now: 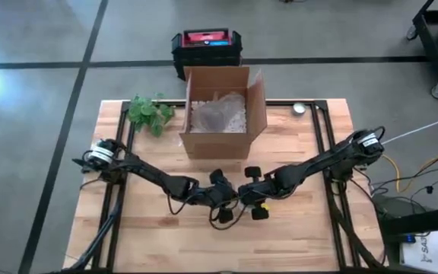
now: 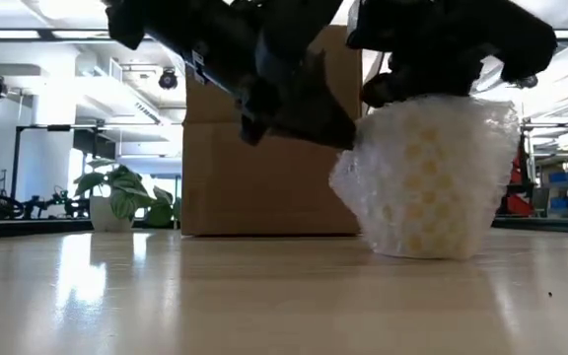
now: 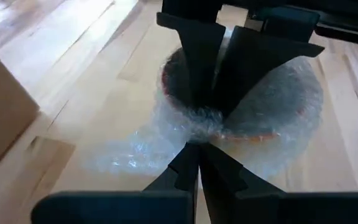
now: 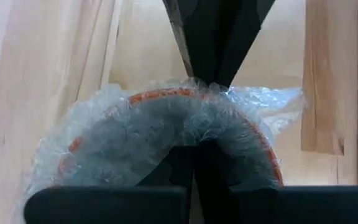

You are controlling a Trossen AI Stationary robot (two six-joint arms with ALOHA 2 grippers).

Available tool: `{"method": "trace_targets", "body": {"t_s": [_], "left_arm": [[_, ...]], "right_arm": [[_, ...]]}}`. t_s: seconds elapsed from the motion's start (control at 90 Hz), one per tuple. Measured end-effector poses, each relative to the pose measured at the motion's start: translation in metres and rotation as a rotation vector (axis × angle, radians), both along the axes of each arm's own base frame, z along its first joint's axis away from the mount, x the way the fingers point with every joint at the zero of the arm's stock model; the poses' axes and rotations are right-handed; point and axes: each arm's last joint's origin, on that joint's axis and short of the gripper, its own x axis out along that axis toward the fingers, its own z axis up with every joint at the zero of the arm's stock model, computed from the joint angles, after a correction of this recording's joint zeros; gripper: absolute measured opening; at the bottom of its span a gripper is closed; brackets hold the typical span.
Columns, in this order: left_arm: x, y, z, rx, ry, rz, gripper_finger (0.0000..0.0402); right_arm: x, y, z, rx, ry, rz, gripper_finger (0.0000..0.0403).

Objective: Wrap mug
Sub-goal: Wrap the yellow mug with a bubble wrap

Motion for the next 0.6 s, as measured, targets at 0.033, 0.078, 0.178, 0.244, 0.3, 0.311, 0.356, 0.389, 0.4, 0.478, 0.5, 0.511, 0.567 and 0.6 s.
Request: {"method": "trace_targets", "body": {"t_s": [0.033,0.078,0.178,0.244,0.3,0.311,0.356,0.389,0.4,0.478,0.5,0.511,0.567,0.6], "left_arm": [[0.0,0.0,0.0,-0.002,-0.003,-0.002,0.0],[0.0,0.0,0.0,-0.003,-0.003,-0.004,0.0],[0.0,0.0,0.0,-0.003,-0.002,-0.004,0.0],[0.0,0.0,0.0,-0.002,-0.002,-0.003,0.0],[0.0,0.0,0.0,-0.002,-0.002,-0.003,0.0],[0.0,0.0,0.0,-0.002,-0.001,-0.003,0.0],[0.0,0.0,0.0,-0.001,0.0,-0.002,0.0],[0.0,0.0,0.0,0.0,0.001,0.0,0.0],[0.0,0.0,0.0,0.001,0.0,0.0,0.0],[0.0,0.0,0.0,0.001,0.0,0.0,0.0],[0.0,0.0,0.0,0.001,0.001,0.0,0.0],[0.0,0.0,0.0,0.001,0.0,0.0,0.0],[0.0,0.0,0.0,0.002,0.0,0.0,0.0],[0.0,0.0,0.0,0.004,0.0,-0.001,0.0]], "right_arm": [[-0.001,0.0,0.007,-0.003,0.007,0.002,0.0],[-0.002,-0.001,0.018,-0.007,0.001,0.006,0.0],[-0.001,-0.001,0.033,-0.003,-0.052,0.001,0.0],[0.0,-0.001,0.033,0.004,-0.067,0.001,0.0],[0.002,0.0,0.028,0.017,-0.068,0.006,0.0],[0.003,0.001,0.026,0.02,-0.066,0.008,0.0],[0.003,0.001,0.02,0.027,-0.052,0.011,0.0],[0.003,0.002,0.013,0.03,-0.031,0.012,0.0],[0.003,0.002,0.01,0.032,-0.023,0.011,0.0],[0.004,0.003,-0.007,0.033,0.009,0.003,0.0],[0.004,0.003,-0.012,0.031,0.019,0.002,0.0],[0.004,0.003,-0.014,0.03,0.025,0.0,0.0],[0.004,0.003,-0.024,0.024,0.041,-0.004,0.0],[0.004,0.003,-0.027,0.024,0.047,-0.007,0.0]]}}
